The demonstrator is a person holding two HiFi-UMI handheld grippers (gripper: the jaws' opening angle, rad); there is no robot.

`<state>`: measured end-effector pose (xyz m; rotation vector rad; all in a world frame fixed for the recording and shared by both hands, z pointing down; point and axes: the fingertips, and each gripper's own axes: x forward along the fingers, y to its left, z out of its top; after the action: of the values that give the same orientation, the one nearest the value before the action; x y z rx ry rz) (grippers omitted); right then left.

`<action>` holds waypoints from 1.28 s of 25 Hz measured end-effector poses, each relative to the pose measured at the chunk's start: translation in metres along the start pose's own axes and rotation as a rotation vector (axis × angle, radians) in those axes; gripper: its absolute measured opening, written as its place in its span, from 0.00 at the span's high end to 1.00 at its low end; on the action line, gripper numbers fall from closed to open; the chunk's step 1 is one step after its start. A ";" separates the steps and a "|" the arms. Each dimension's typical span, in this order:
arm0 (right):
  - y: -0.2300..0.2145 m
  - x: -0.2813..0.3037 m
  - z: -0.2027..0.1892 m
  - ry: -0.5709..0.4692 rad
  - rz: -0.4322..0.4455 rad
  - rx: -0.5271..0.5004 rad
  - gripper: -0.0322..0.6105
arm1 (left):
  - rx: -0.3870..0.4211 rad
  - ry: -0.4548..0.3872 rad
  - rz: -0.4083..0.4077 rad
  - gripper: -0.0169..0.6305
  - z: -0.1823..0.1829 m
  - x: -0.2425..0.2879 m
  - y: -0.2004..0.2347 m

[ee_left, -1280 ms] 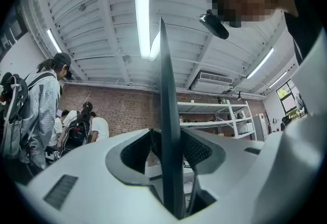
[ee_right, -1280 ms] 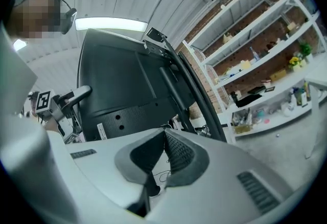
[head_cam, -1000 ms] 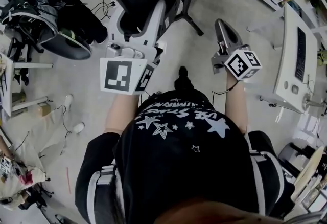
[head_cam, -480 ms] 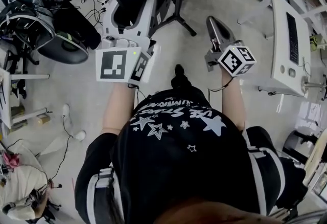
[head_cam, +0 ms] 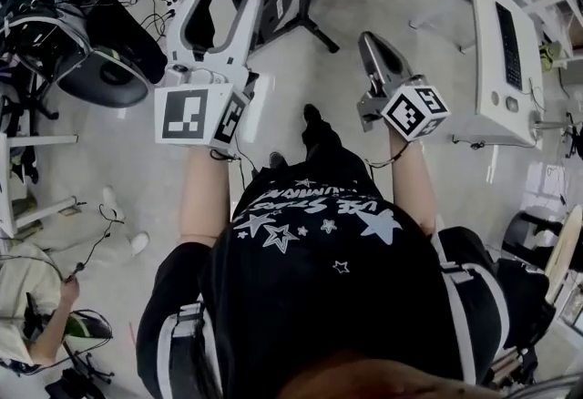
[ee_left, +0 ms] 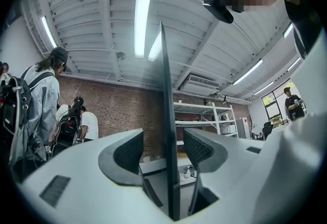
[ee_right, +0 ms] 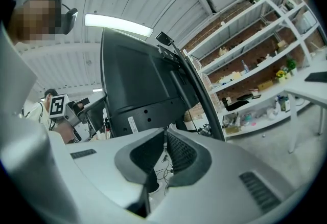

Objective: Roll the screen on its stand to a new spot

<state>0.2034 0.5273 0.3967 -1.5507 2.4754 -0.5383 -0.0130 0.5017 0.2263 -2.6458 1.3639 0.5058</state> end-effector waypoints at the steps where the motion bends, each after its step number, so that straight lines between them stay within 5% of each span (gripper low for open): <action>1: -0.004 -0.009 -0.002 0.006 -0.012 0.000 0.94 | -0.010 0.013 -0.002 0.60 -0.004 -0.005 -0.005; 11: -0.016 -0.061 -0.003 -0.021 -0.009 0.018 0.94 | -0.079 0.112 0.006 0.60 -0.040 -0.062 -0.052; 15: -0.020 -0.067 0.006 -0.039 0.009 0.015 0.94 | -0.132 0.093 0.029 0.60 -0.046 -0.067 -0.059; 26: -0.067 -0.146 -0.007 0.016 0.055 0.050 0.94 | -0.175 0.163 0.018 0.62 -0.062 -0.081 -0.159; 32: -0.073 -0.171 -0.017 0.040 0.068 0.061 0.94 | -0.161 0.199 0.042 0.76 -0.066 -0.096 -0.189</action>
<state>0.3345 0.6548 0.4332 -1.4419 2.5063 -0.6333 0.1037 0.6693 0.3138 -2.8698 1.4943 0.3802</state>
